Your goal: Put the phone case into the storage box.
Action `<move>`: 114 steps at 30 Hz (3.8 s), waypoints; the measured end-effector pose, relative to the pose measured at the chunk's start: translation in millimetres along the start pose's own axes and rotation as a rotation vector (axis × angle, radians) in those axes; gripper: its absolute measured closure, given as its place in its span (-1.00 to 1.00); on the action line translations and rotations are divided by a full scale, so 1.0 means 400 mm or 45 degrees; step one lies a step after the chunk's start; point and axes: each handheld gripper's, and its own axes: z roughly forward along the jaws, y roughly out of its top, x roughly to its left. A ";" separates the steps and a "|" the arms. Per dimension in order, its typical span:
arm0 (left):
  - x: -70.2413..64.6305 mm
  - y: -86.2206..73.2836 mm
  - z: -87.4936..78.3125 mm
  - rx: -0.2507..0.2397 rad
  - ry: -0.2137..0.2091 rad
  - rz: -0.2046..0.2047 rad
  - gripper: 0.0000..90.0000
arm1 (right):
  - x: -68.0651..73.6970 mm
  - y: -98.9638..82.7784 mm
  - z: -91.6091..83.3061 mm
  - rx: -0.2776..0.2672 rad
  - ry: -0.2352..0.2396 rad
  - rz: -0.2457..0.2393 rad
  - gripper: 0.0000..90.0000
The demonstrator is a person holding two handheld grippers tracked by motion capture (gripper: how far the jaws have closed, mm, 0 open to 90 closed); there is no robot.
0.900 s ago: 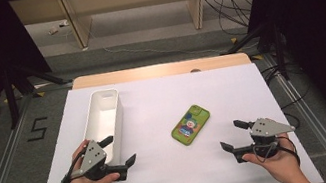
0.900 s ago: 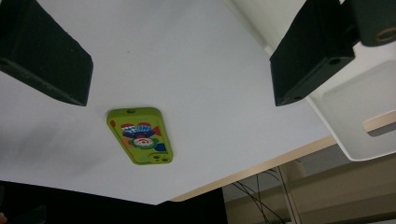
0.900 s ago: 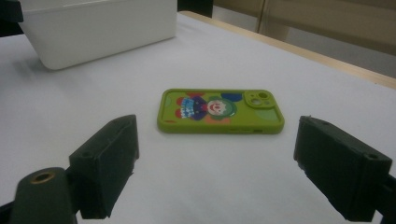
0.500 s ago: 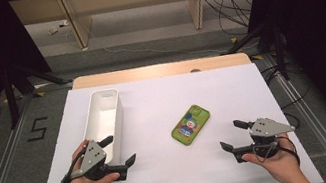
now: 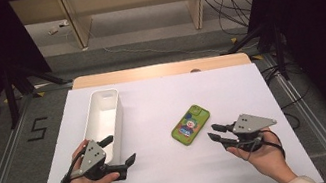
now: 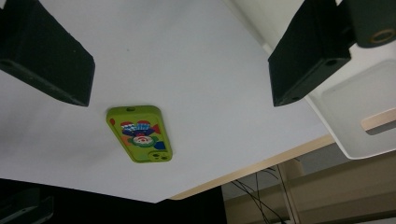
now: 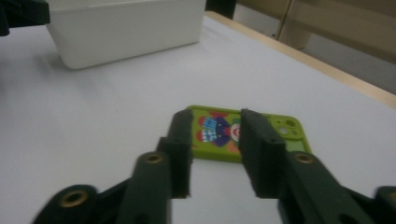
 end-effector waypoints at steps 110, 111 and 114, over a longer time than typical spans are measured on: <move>-0.003 0.001 -0.001 -0.012 -0.016 -0.007 -0.80 | 0.022 0.063 0.310 0.788 0.159 -0.003 1.00; -0.003 0.001 -0.001 -0.012 -0.015 -0.007 -0.80 | 0.022 0.062 0.308 0.791 0.159 -0.002 1.00; -0.002 0.001 -0.001 -0.012 -0.013 -0.007 -0.80 | 0.021 0.058 0.298 0.792 0.160 0.000 1.00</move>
